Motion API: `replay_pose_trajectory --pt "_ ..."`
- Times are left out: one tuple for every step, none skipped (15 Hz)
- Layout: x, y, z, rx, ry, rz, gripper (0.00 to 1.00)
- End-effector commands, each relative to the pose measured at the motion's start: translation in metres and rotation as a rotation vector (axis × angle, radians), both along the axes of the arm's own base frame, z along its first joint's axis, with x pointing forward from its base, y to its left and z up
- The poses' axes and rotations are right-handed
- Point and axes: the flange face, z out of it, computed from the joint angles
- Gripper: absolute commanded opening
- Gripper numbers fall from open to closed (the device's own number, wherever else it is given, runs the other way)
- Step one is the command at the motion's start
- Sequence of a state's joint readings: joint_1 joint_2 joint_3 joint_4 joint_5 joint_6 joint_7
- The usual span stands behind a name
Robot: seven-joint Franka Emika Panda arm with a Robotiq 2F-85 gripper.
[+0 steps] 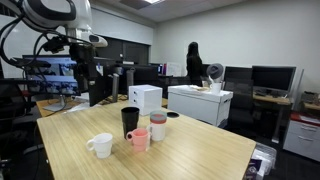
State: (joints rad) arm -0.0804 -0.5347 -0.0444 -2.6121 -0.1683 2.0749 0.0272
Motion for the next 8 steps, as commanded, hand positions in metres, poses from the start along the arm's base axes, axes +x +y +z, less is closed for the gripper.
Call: replay_pose_trajectory --pt "0.014 -0.022 0.002 0.017 -0.037 -0.038 1.0" --pt "0.017 -0.029 0.002 0.023 -0.05 -0.052 1.0" --pt "0.02 -0.034 0.002 0.028 -0.061 -0.064 1.0" --pt "0.023 -0.039 0.003 0.032 -0.074 -0.074 1.0" --pt "0.027 -0.044 0.002 0.036 -0.084 -0.084 1.0" --pt "0.03 -0.049 0.002 0.039 -0.096 -0.092 1.0" --pt "0.033 -0.053 0.001 0.041 -0.107 -0.097 1.0" --pt "0.036 -0.057 0.0 0.042 -0.119 -0.103 1.0"
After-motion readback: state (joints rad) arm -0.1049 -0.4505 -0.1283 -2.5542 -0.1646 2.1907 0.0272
